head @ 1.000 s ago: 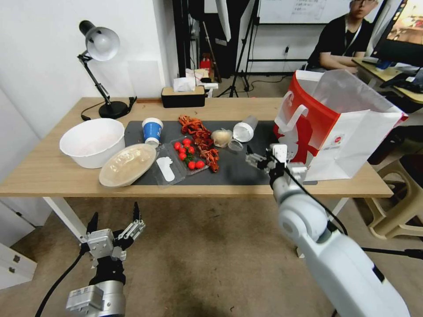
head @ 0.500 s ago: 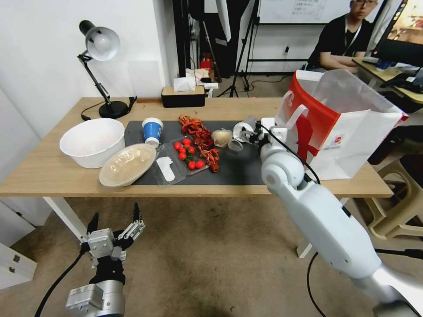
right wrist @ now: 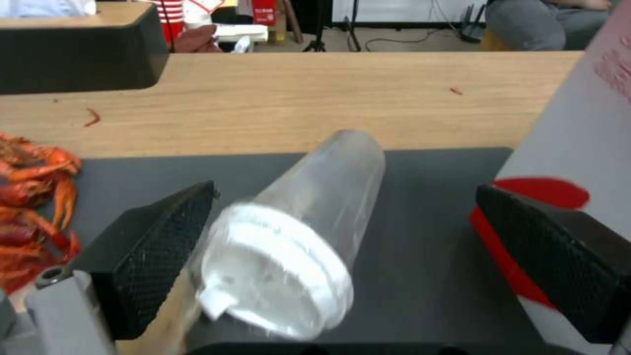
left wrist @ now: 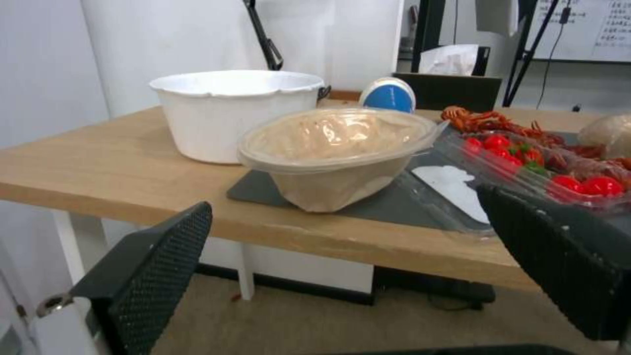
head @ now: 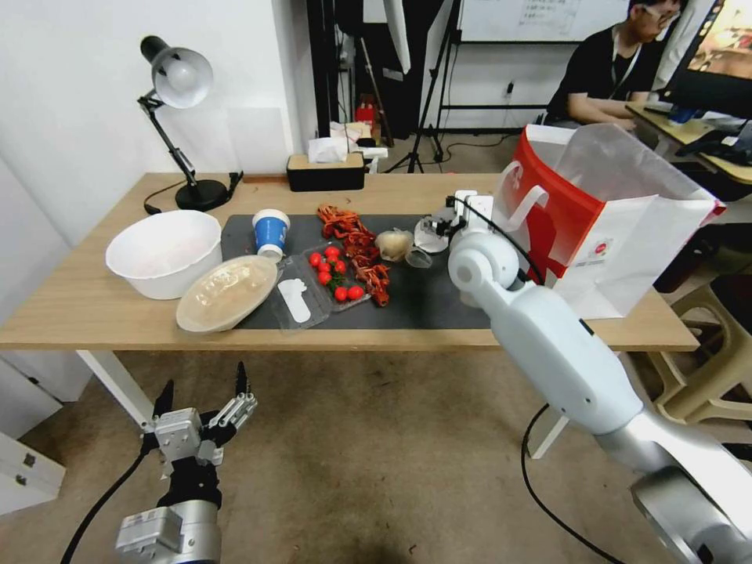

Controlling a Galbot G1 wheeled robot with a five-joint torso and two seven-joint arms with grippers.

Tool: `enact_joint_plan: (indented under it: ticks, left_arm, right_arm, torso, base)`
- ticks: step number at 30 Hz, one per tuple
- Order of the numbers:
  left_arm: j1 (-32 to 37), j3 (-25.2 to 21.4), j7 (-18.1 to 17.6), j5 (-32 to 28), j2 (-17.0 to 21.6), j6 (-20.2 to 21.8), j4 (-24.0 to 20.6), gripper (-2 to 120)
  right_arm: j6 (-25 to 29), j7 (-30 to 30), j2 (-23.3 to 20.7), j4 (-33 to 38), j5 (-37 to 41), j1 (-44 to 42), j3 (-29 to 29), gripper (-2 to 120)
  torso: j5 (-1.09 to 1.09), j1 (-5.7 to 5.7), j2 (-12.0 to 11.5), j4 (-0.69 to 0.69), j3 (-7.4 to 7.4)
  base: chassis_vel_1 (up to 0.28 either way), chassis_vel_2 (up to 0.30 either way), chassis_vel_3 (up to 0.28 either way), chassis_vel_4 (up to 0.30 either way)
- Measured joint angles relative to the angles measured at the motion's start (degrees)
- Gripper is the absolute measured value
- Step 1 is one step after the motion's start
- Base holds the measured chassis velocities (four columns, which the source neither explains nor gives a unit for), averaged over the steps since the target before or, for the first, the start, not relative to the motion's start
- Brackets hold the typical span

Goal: Pick up the trash from the table and place it into the takeout bag.

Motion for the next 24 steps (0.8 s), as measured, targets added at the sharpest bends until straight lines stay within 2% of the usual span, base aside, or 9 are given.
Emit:
enact_joint_plan:
  ticks: [12, 24]
  left_arm:
    - [-0.20, 0.07, -0.08, 0.00, 0.05, -0.04, 0.20, 100]
    - [-0.19, -0.01, -0.25, -0.16, 0.42, -0.15, 0.21, 100]
  right_arm:
    - [-1.32, -1.61, 3.64, -11.03, 3.54, 8.11, -1.10, 100]
    - [-2.24, -0.07, 10.59, -21.79, 2.81, 12.28, -1.02, 100]
  torso:
    - [0.00, 0.00, 0.01, 0.00, 0.00]
    - [0.00, 0.00, 0.00, 0.00, 0.00]
  base:
    - [0.000, 0.000, 0.000, 0.000]
    - [0.000, 0.000, 0.000, 0.000]
